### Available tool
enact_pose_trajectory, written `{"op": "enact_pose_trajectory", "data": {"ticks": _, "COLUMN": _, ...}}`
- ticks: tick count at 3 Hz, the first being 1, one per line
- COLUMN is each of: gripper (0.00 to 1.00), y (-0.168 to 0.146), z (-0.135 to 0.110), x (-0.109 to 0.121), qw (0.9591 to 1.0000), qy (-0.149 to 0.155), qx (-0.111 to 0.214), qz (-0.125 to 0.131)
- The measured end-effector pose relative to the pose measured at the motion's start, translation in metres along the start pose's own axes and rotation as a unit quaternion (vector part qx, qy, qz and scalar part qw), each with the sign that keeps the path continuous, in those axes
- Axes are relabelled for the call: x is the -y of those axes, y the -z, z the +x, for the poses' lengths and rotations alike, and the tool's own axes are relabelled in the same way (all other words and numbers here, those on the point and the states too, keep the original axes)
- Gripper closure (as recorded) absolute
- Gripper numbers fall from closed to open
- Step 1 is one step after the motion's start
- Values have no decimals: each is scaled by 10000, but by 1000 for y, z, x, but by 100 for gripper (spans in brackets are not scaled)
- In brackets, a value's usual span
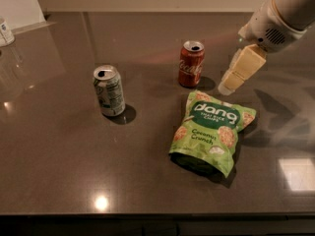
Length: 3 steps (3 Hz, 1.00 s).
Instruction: Pick coke can
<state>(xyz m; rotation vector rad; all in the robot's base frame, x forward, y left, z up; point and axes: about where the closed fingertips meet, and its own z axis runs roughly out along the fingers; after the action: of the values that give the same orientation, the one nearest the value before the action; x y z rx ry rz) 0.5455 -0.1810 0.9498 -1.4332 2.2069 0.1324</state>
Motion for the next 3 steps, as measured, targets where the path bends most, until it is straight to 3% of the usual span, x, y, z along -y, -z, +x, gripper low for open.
{"op": "enact_pose_trajectory", "data": {"ticks": 3, "gripper": 0, "y": -53, "z": -46, "x": 52, "qw": 9970, "qy": -311, "qx": 701, "qz": -37}}
